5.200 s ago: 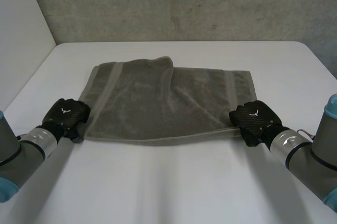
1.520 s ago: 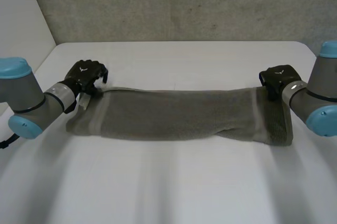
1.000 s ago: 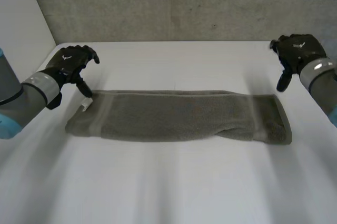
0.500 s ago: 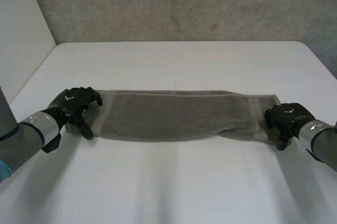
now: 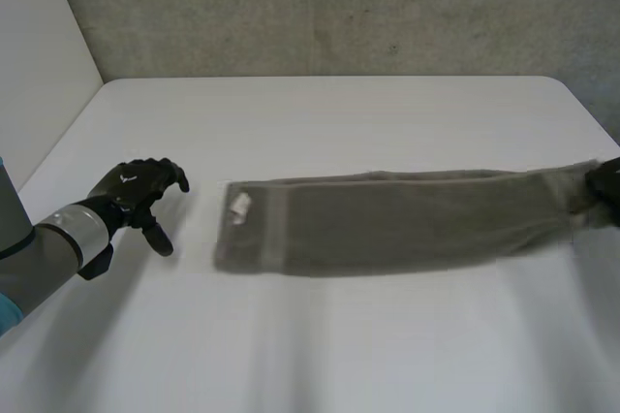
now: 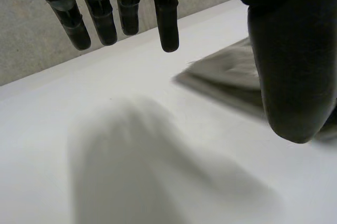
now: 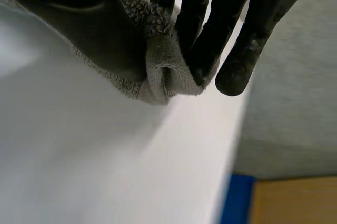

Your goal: Fold the towel.

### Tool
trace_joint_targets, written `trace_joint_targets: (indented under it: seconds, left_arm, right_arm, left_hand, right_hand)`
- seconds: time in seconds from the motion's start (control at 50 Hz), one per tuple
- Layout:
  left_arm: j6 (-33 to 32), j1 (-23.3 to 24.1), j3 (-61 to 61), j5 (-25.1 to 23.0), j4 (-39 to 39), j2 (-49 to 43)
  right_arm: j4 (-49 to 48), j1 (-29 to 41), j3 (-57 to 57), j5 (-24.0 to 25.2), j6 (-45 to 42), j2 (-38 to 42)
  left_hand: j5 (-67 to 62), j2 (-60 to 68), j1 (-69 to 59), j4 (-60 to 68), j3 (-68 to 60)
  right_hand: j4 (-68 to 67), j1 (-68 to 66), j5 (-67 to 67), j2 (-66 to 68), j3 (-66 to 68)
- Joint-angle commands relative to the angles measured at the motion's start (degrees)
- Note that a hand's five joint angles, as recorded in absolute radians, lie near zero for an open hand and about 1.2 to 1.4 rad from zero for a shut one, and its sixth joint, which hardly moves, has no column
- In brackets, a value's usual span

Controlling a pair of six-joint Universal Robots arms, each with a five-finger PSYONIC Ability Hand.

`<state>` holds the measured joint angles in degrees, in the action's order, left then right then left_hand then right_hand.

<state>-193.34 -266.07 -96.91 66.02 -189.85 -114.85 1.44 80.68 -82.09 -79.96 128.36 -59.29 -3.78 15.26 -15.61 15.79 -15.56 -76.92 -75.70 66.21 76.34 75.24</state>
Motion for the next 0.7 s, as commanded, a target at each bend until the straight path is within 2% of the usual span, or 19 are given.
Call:
trace_joint_targets:
  seconds: [0.02,0.04,0.08,0.1,0.12,0.14,0.18,0.2,0.24,0.28,0.3,0.32,0.34,0.36,0.44,0.48,0.56,0.66,0.7]
  left_arm:
    - [0.16,0.11,0.32,0.07,0.0,0.33]
    - [0.24,0.11,0.49,0.07,0.0,0.33]
    - [0.24,0.11,0.58,0.07,0.0,0.41]
    - [0.24,0.2,0.58,0.07,0.0,0.41]
    - [0.24,0.2,0.58,0.07,0.0,0.41]
    - [0.33,0.2,0.58,0.07,0.0,0.41]
    - [0.33,0.2,0.5,0.16,0.0,0.41]
    - [0.25,0.11,0.41,0.16,0.0,0.41]
    - [0.33,0.11,0.23,0.07,0.0,0.41]
    - [0.33,0.11,0.06,0.07,0.0,0.41]
    - [0.33,0.11,-0.12,0.07,0.0,0.41]
    - [0.33,0.11,-0.12,0.07,0.0,0.41]
    - [0.33,0.11,-0.21,0.07,0.0,0.41]
    - [0.33,0.11,-0.29,0.07,0.09,0.33]
    - [0.25,0.2,-0.65,0.07,0.0,0.33]
    - [0.24,0.28,-0.65,-0.02,0.0,0.33]
    - [0.33,1.34,-0.47,-0.1,0.0,0.24]
    - [0.24,3.44,-0.29,-0.37,-0.08,0.33]
    - [0.33,4.32,-0.29,-0.37,-0.09,0.33]
  right_arm:
    - [5.15,12.43,11.93,-7.05,0.47,-0.3]
    - [5.16,12.48,11.96,-7.05,0.49,-0.3]
    - [6.03,24.38,16.07,-7.84,4.78,0.14]
    - [6.03,24.44,16.09,-7.84,4.8,0.14]
    - [6.21,30.7,17.74,-8.19,6.45,0.84]
    - [6.21,30.76,17.76,-8.2,6.47,0.84]
    - [6.12,43.01,21.17,-8.72,9.09,3.64]
    - [6.12,43.07,21.19,-8.72,9.1,3.66]
    - [5.86,52.61,23.29,-8.64,11.73,6.37]
    - [5.68,55.35,23.9,-8.29,12.96,7.95]
    - [5.6,56.77,24.26,-8.2,13.67,9.88]
    - [5.6,56.78,24.26,-8.2,13.67,9.9]
    - [5.77,57.04,24.61,-8.54,13.59,11.81]
    - [6.29,57.04,25.4,-9.16,13.5,13.66]
    - [7.09,55.73,25.14,-9.95,13.32,14.73]
    - [8.49,51.62,23.22,-11.44,14.11,13.68]
    - [8.76,47.64,18.9,-11.27,15.96,10.51]
    - [6.83,42.63,9.58,-8.46,21.41,4.27]
    - [3.33,38.78,1.8,-4.96,24.03,0.6]
  left_hand:
    - [1.71,-3.2,3.54,-3.73,3.5]
    - [1.72,-3.2,3.55,-3.73,3.5]
    - [1.72,-3.2,3.55,-3.73,3.5]
    - [1.88,-3.36,3.71,-3.89,3.67]
    - [1.88,-3.37,3.71,-3.9,3.67]
    - [1.88,-3.37,3.71,-3.9,3.67]
    - [1.72,-3.2,3.55,-3.73,3.5]
    - [1.88,-3.36,3.71,-3.89,3.67]
    - [1.88,-3.37,3.71,-3.9,3.67]
    - [1.88,-3.37,3.71,-3.9,3.67]
    - [1.88,-3.37,3.71,-3.9,3.67]
    - [1.88,-3.37,3.71,-3.9,3.67]
    - [1.88,-3.37,3.71,-3.9,3.67]
    - [1.88,-3.37,3.71,-3.9,3.67]
    - [1.88,-3.37,3.71,-3.9,3.67]
    - [1.88,-3.37,3.71,-3.9,3.67]
    - [1.88,-3.37,3.71,-3.9,3.67]
    - [1.88,-3.37,3.71,-3.9,3.67]
    - [1.88,-3.37,3.71,-3.9,3.67]
  right_hand:
    - [-3.08,-4.3,3.79,3.66,4.76]
    - [-3.08,-4.3,3.79,3.66,4.76]
    - [-3.08,-4.3,3.79,3.66,4.76]
    - [-3.08,-4.3,3.79,3.66,4.76]
    - [-3.08,-4.3,3.79,3.66,4.76]
    - [-3.08,-4.3,3.79,3.66,4.76]
    - [-3.08,-4.3,3.79,3.66,4.76]
    - [-3.08,-4.3,3.79,3.66,4.76]
    - [-3.08,-4.3,3.79,3.66,4.76]
    - [-3.08,-4.3,3.79,3.66,4.76]
    - [11.68,10.46,-10.97,-11.11,-10.01]
    - [11.83,10.61,-11.12,-11.25,-10.15]
    - [48.3,47.08,-47.59,-47.72,-46.63]
    - [66.92,65.7,-66.21,-66.34,-65.24]
    - [66.92,65.7,-66.21,-66.34,-65.24]
    - [66.92,65.7,-66.21,-66.34,-65.24]
    - [66.92,65.7,-66.21,-66.34,-65.24]
    - [66.92,65.7,-66.21,-66.34,-65.24]
    - [66.92,65.7,-66.21,-66.34,-65.24]
